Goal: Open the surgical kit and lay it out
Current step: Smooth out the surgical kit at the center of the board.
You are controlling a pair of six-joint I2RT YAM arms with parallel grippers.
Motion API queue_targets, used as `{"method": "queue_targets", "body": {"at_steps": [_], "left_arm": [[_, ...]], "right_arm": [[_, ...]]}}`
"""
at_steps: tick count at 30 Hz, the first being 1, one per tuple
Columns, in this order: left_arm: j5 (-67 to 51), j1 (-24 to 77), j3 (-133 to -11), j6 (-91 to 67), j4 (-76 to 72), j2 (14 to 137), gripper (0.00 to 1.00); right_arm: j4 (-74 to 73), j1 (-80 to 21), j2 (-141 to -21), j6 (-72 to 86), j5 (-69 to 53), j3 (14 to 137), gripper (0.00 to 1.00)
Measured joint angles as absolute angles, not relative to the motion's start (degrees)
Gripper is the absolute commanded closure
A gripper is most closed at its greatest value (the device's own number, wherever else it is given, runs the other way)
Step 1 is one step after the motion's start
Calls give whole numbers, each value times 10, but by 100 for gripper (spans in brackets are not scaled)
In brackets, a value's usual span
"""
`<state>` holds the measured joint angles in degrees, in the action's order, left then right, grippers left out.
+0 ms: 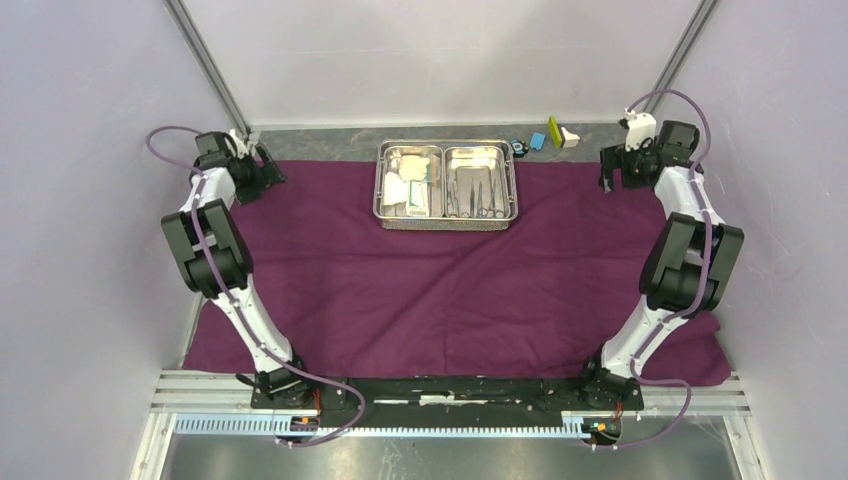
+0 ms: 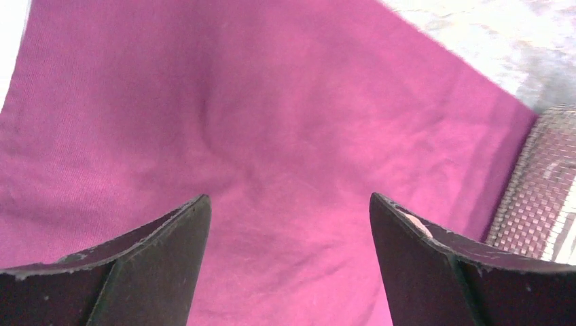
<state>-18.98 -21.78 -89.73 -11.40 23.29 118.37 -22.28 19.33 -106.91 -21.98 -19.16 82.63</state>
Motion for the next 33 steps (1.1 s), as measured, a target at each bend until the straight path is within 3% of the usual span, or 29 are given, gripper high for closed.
{"method": "queue_targets", "body": {"at_steps": [7, 15, 22, 33], "left_arm": [[-201, -173, -894, -96, 207, 1148, 8], [-201, -66, -911, -96, 206, 1195, 10], [-195, -52, -912, -96, 208, 1215, 10], [-175, -55, -912, -96, 206, 1215, 10]], "right_arm": [[-193, 135, -1078, -208, -182, 825, 4], [-189, 47, -1242, -151, -162, 953, 8], [-194, 37, -1311, -134, -112, 1007, 11], [-194, 34, -1314, -135, -106, 1009, 51]]}}
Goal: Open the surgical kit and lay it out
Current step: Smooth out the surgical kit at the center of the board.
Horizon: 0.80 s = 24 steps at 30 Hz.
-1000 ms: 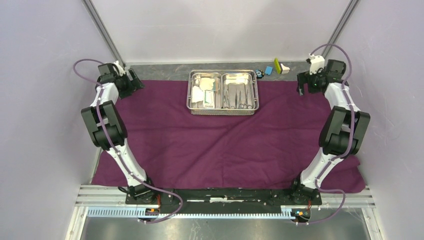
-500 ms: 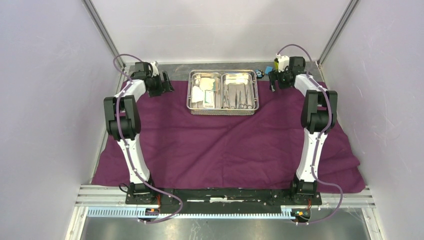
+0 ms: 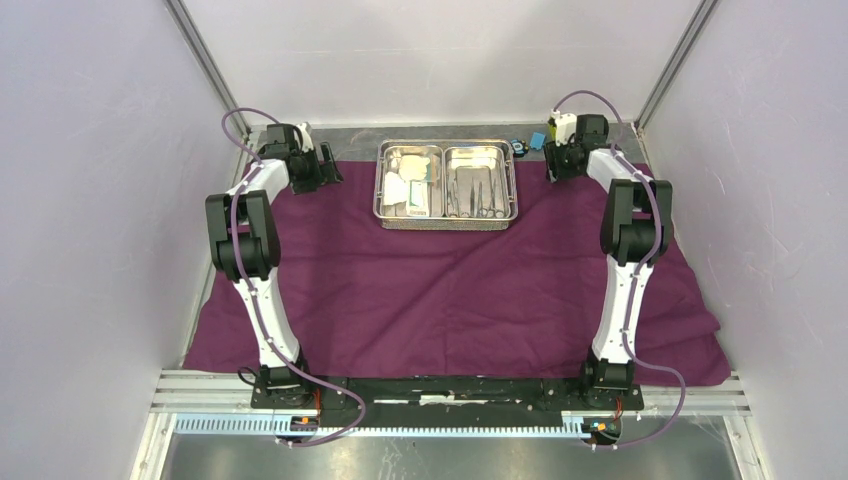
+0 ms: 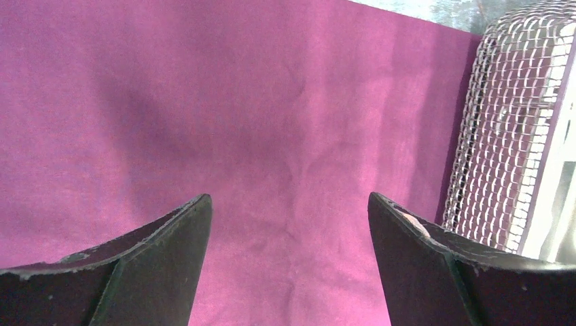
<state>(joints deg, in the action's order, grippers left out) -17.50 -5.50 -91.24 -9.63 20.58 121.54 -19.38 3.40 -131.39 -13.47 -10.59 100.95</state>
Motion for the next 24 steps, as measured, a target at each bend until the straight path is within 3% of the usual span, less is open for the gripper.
{"method": "queue_targets", "body": {"at_steps": [6, 13, 24], "left_arm": [[-165, -55, -912, -96, 206, 1215, 10], [-165, -55, -912, -96, 206, 1215, 11], [-154, -58, -929, -96, 221, 1220, 11]], "right_arm": [[-194, 34, -1326, -133, -114, 1026, 70], [-200, 34, -1341, -128, -116, 1051, 100], [-244, 32, -1382, -118, -109, 1129, 100]]}}
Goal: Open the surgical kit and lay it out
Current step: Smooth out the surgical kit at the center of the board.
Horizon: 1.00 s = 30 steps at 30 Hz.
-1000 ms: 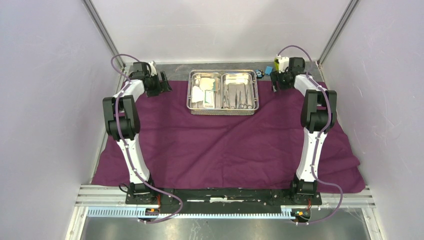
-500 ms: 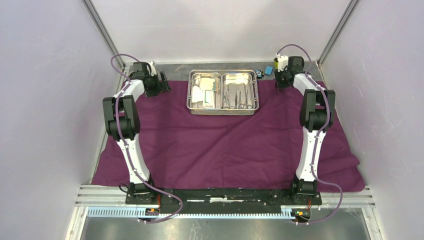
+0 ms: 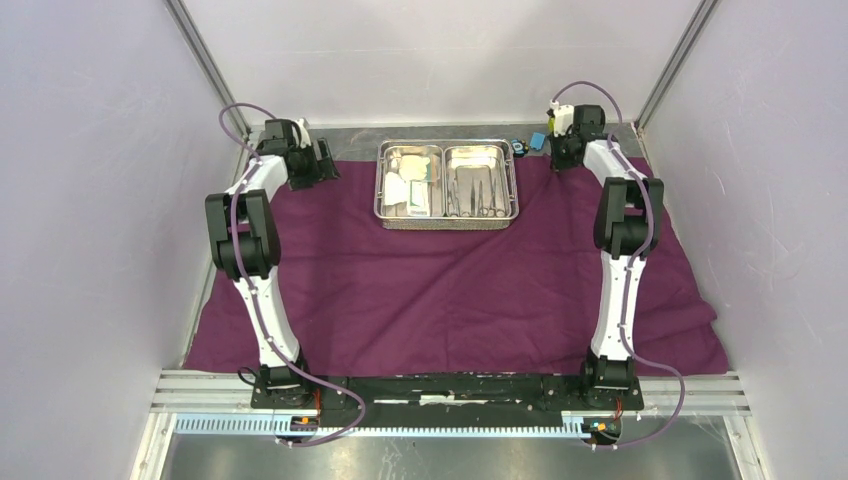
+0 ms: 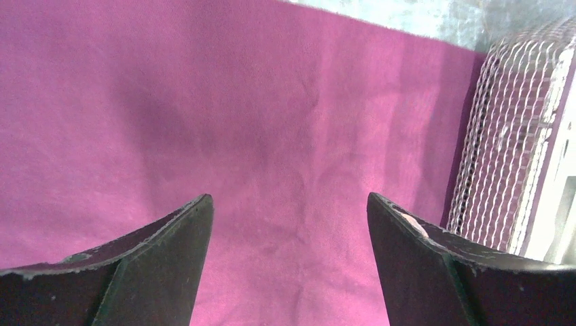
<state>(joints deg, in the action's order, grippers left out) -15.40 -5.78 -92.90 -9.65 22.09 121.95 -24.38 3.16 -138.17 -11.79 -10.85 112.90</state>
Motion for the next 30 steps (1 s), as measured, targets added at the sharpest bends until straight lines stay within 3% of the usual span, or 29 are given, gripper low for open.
{"method": "queue_targets", "body": {"at_steps": [9, 30], "left_arm": [[-150, -74, -977, -98, 238, 1233, 12], [-127, -84, -1075, -96, 316, 1321, 11]], "right_arm": [[-256, 27, -1405, -118, -88, 1171, 100], [-236, 26, -1392, -153, -88, 1143, 97]]}}
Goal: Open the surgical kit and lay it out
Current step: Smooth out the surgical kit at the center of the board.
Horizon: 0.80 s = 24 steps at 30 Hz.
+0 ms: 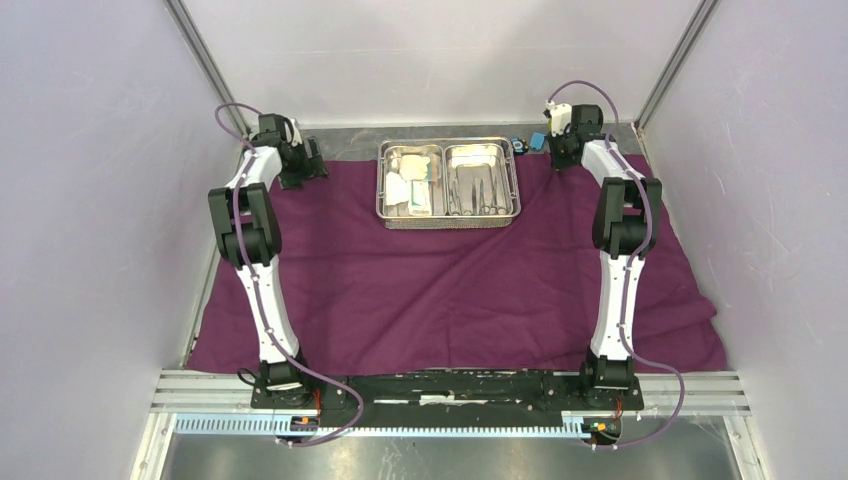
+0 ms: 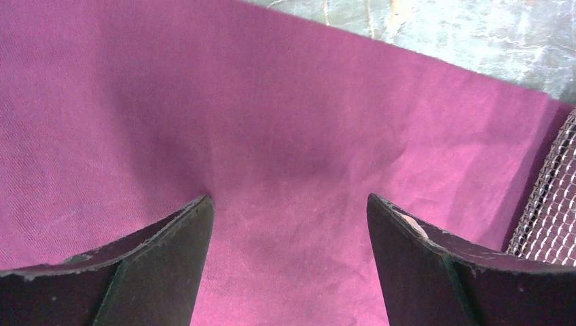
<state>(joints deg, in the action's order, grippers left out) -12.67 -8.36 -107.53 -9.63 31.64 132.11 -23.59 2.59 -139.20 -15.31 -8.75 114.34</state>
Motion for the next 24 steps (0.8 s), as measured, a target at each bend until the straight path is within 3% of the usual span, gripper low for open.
{"method": "queue_targets", "body": {"at_steps": [4, 13, 20, 22, 24], "left_arm": [[-126, -80, -1104, -94, 332, 1337, 17], [-118, -77, -1145, -89, 352, 1366, 53], [-117, -86, -1145, -89, 352, 1369, 75], [-120, -90, -1145, -89, 352, 1371, 74], [-125, -92, -1145, -89, 352, 1371, 62]], "right_arm": [[-233, 26, -1389, -156, -88, 1137, 97], [-221, 26, -1369, -162, -87, 1104, 95], [-220, 26, -1366, -168, -87, 1098, 95], [-220, 26, -1366, -168, -87, 1097, 95], [-219, 26, -1365, -168, -87, 1096, 95]]}}
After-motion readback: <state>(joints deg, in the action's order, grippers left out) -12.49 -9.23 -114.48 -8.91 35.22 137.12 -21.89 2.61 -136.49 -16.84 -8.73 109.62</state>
